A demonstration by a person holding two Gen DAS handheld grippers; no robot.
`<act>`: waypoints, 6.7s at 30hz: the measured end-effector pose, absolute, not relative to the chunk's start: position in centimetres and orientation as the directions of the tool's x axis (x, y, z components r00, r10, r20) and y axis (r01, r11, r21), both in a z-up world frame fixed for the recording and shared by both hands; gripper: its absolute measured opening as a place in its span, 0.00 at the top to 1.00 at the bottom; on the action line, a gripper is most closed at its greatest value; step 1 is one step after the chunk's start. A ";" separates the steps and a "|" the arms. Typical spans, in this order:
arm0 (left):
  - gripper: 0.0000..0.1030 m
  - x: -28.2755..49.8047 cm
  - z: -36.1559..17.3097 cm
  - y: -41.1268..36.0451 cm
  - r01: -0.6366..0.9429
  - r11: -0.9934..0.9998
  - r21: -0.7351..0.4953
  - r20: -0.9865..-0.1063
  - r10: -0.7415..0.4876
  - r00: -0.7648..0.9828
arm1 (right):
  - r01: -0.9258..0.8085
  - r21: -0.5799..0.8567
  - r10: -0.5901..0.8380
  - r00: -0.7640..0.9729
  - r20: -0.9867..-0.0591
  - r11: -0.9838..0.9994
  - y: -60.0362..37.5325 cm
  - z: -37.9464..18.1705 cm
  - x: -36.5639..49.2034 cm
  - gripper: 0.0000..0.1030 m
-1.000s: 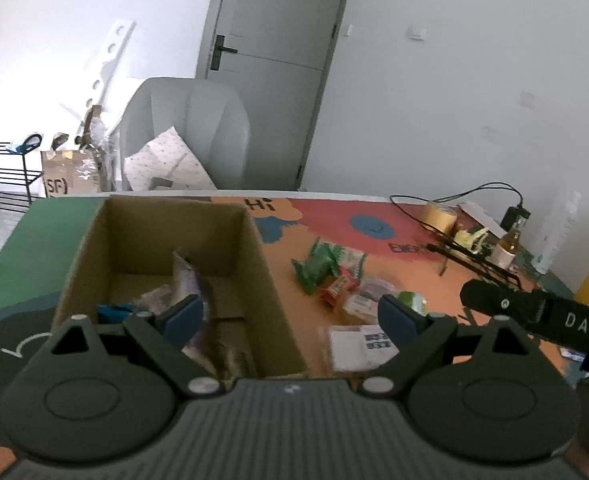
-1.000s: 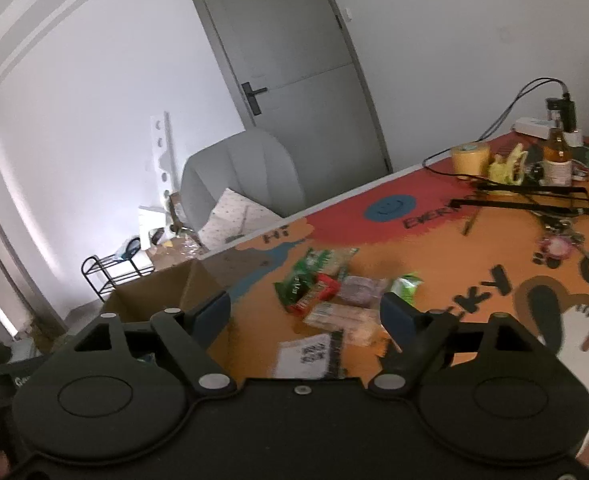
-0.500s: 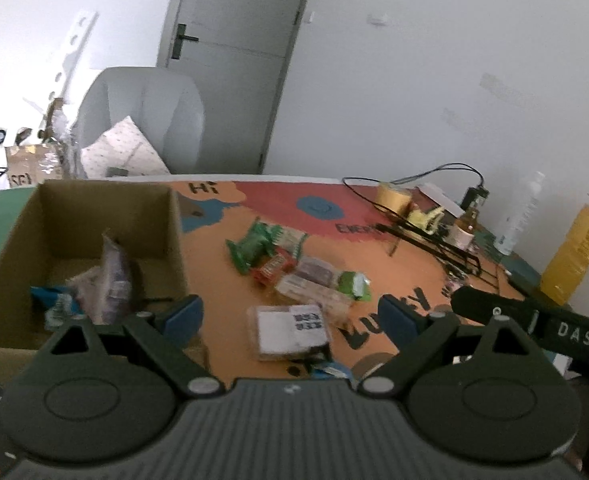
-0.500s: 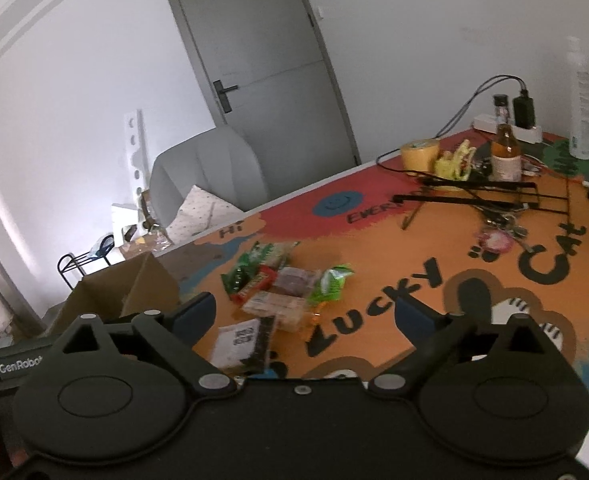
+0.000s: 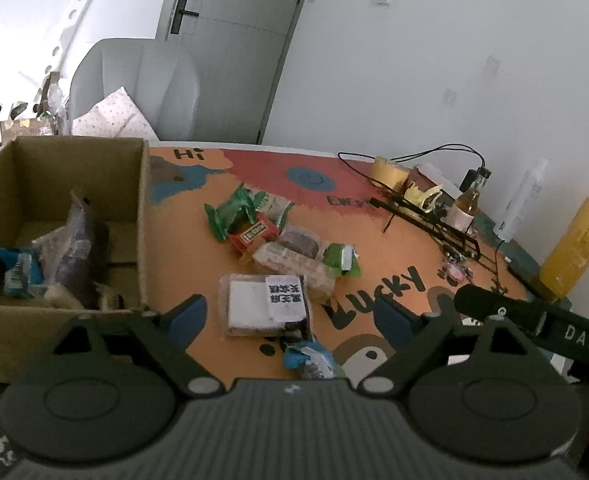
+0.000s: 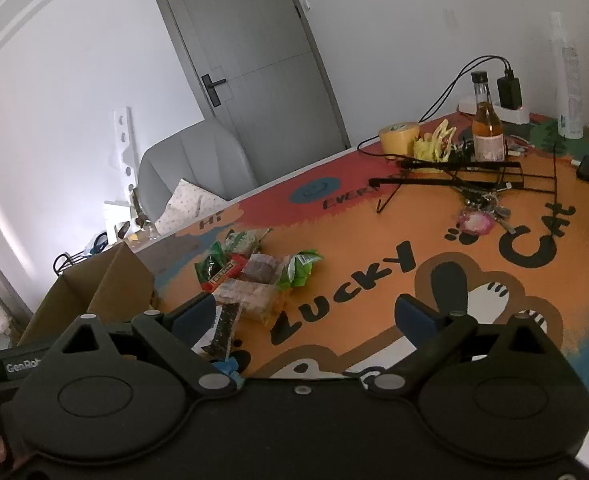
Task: Organize snacks
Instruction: 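Move both grippers back toward the remaining snack packets, then grasp the white sesame cake bag with the left gripper while the right gripper grasps the blue-green packet, then carry the white cake bag with the left gripper while the right gripper carries the blue-green packet over the box, then open both grippers to drop the two packets into the cardboard box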
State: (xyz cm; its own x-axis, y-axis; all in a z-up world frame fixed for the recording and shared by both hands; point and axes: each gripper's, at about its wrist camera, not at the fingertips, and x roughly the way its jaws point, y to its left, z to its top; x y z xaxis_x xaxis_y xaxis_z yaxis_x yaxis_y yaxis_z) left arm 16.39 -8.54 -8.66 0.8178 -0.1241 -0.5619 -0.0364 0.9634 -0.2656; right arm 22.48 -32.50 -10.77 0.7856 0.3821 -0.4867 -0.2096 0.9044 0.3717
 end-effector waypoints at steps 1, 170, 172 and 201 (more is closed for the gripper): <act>0.18 16.6 -8.8 -8.7 -0.034 0.964 -0.262 -0.565 -0.125 0.815 | -0.212 0.374 0.386 0.785 -0.485 0.903 -32.6 -11.0 22.6 0.06; 0.53 16.8 -5.3 7.5 -0.308 0.936 -0.170 -0.507 0.185 0.842 | -0.530 0.310 0.614 0.682 -0.397 0.790 -11.5 -6.1 25.6 0.66; 0.52 16.7 -5.2 7.6 -0.306 0.937 -0.167 -0.508 0.184 0.841 | -0.541 0.311 0.624 0.673 -0.396 0.781 -10.8 -6.0 25.7 0.66; 0.13 15.6 -4.6 7.5 -0.304 0.923 -0.236 -0.519 0.145 0.843 | -0.474 0.450 0.645 0.655 -0.394 0.757 -14.0 -6.1 26.2 0.43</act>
State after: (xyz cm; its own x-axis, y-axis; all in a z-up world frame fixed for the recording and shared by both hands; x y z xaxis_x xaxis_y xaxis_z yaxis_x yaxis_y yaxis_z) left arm 15.62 7.46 -4.63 0.8426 0.1451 -0.5186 -0.3045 0.9227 -0.2365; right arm 26.17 -14.04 -6.06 0.6551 0.6445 -0.3943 -0.4738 0.7569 0.4501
